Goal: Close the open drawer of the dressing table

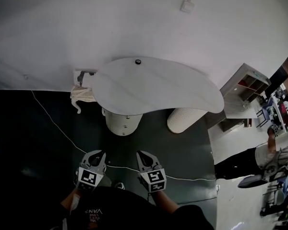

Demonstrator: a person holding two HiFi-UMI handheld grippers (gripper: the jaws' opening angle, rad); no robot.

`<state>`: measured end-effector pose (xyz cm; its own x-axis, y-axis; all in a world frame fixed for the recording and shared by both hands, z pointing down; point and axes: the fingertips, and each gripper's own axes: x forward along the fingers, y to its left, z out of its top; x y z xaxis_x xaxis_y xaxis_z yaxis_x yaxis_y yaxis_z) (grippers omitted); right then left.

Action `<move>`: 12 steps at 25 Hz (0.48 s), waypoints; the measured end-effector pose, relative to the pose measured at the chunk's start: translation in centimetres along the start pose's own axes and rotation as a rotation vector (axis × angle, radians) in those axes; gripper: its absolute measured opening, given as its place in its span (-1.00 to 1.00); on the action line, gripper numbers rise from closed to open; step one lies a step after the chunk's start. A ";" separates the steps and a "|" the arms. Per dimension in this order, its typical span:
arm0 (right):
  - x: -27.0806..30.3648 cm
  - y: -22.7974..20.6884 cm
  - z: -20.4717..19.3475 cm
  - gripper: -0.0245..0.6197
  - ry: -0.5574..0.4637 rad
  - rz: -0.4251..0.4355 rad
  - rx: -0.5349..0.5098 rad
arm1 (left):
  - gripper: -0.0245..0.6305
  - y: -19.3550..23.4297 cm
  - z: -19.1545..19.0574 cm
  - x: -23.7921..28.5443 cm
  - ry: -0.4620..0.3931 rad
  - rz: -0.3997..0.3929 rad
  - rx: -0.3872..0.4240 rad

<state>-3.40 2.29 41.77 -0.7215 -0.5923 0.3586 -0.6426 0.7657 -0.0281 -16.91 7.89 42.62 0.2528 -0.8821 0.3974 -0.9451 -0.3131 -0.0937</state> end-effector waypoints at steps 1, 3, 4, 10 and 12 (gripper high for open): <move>0.1 0.1 -0.1 -0.91 0.005 0.003 -0.005 | -0.84 0.1 0.0 -0.1 -0.002 0.004 0.000; 0.2 0.4 -0.3 -0.91 0.015 0.011 -0.012 | -0.85 0.3 -0.2 -0.4 -0.001 0.013 -0.001; 0.2 0.6 -0.5 -0.91 0.021 0.013 -0.013 | -0.85 0.4 -0.4 -0.6 0.003 0.017 -0.001; 0.3 0.5 -1.0 -0.92 0.037 0.003 -0.006 | -0.86 0.9 -1.1 -1.1 0.010 0.028 -0.006; 0.3 0.3 -0.8 -0.92 0.033 -0.003 0.001 | -0.86 1.0 -0.9 -1.1 0.009 0.032 -0.015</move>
<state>-3.61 2.53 42.67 -0.7104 -0.5863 0.3894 -0.6453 0.7634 -0.0278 -18.29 8.89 42.92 0.2203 -0.8884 0.4028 -0.9557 -0.2792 -0.0933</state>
